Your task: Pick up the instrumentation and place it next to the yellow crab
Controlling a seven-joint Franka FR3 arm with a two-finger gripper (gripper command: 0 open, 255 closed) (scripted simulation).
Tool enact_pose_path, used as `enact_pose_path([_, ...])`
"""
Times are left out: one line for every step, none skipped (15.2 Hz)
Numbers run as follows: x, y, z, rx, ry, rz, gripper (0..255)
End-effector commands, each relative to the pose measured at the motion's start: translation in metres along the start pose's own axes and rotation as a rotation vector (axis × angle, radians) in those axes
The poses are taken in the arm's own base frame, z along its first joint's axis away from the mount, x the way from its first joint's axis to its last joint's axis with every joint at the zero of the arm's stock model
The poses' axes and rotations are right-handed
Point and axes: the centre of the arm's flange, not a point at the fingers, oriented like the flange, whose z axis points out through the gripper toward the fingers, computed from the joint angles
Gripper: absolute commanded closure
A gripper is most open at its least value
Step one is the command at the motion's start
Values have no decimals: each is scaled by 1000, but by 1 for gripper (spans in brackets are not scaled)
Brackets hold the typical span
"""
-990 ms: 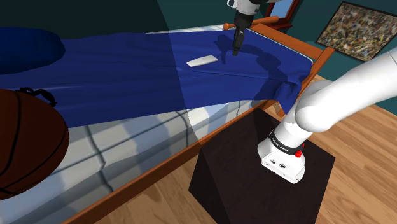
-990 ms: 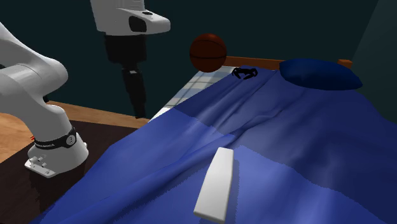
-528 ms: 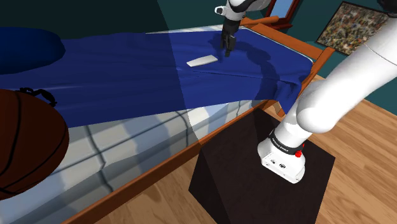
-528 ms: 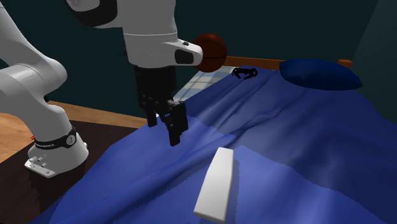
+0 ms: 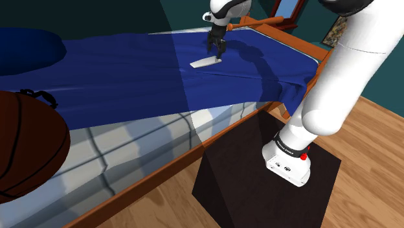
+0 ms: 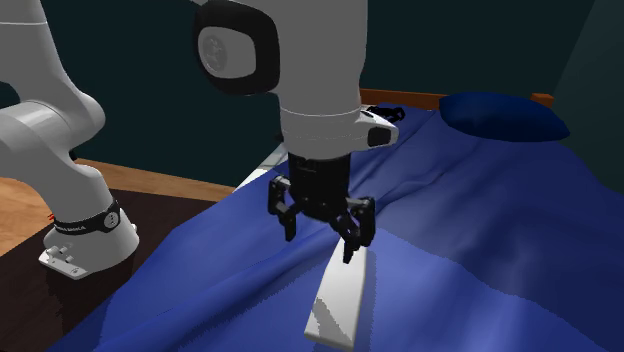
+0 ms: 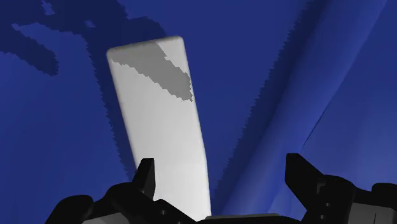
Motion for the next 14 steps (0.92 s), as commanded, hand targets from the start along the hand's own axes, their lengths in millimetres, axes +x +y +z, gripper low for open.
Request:
enact_pose_path([10, 19, 13, -1, 3, -94, 0])
enact_pose_path([16, 29, 20, -1, 4, -137, 0])
enact_pose_path([21, 37, 25, -2, 5, -173, 0])
enact_pose_path([21, 37, 31, -2, 5, -173, 0])
enact_pose_path([21, 37, 36, -2, 5, -173, 0])
enact_pose_path([21, 37, 41, -2, 5, -173, 0])
enact_pose_path([21, 37, 46, -2, 5, -173, 0])
enact_pose_path([21, 37, 52, -2, 5, -173, 0])
enact_pose_path([21, 37, 57, -2, 5, -173, 0])
enact_pose_path([21, 37, 62, -2, 5, -173, 0])
enact_pose_path([21, 37, 65, -2, 5, -173, 0])
enact_pose_path([21, 37, 65, -2, 5, -173, 0])
enact_pose_path([21, 37, 65, -2, 5, -173, 0])
enact_pose_path([21, 37, 65, -2, 5, -173, 0])
